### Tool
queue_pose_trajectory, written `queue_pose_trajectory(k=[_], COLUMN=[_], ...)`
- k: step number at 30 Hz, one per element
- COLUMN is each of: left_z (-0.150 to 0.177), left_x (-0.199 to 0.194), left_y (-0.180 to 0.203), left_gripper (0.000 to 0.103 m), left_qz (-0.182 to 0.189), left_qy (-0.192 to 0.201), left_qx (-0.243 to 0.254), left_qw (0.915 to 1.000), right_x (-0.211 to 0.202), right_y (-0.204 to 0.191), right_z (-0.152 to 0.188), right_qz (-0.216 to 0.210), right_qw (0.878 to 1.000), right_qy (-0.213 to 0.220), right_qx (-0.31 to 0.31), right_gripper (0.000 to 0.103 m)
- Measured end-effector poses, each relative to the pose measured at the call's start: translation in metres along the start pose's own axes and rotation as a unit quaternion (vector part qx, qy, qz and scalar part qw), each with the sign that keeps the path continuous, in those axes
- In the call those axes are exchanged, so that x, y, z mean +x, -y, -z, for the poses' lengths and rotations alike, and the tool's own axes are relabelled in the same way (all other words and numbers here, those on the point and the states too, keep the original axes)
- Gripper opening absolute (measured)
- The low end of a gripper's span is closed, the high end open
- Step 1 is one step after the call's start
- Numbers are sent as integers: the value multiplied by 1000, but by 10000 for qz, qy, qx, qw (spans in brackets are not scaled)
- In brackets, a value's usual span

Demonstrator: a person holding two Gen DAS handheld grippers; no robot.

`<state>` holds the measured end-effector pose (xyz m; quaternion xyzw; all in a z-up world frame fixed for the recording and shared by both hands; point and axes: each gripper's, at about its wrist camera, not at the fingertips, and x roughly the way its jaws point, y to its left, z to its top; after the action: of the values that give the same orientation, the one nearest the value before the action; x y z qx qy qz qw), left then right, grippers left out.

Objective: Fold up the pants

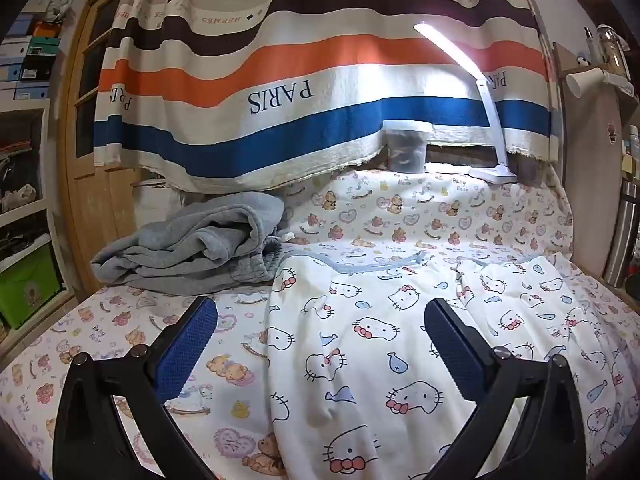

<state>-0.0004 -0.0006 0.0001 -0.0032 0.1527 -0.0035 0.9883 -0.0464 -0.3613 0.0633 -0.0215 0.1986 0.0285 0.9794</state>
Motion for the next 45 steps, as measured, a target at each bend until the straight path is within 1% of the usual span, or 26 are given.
queue_pose_trajectory(k=[2, 6, 8, 9, 11, 12, 18, 38, 45], left_z=[0, 1, 1, 1, 1, 1, 1, 2, 2], left_x=[-1, -4, -3, -4, -5, 0, 1, 1, 1], left_y=[2, 4, 3, 3, 6, 3, 3, 3, 3], left_gripper=[103, 103, 103, 103, 103, 103, 103, 103, 103], left_qz=[-29, -60, -18, -17, -42, -62, -24, -4, -9], left_qy=[44, 40, 22, 22, 3, -24, -36, -40, -48], left_qx=[62, 23, 70, 65, 63, 78, 83, 78, 83], left_qw=[10000, 10000, 10000, 10000, 10000, 9999, 10000, 10000, 10000], right_x=[0, -1, -3, 6, 8, 8, 9, 6, 0], right_y=[0, -1, 1, -3, -5, -6, -4, -4, -4], right_z=[0, -1, 0, 2, 4, 5, 2, 1, 0], right_qz=[8, 1, 18, 18, 26, 19, -2, -36, -50], right_qw=[10000, 10000, 10000, 10000, 9999, 9999, 9997, 9998, 9999], right_qy=[8, -22, -54, -91, -139, -152, -216, -171, -37], right_qx=[-19, -16, -16, -28, -65, -70, -61, -105, -95], right_gripper=[103, 103, 103, 103, 103, 103, 103, 103, 103])
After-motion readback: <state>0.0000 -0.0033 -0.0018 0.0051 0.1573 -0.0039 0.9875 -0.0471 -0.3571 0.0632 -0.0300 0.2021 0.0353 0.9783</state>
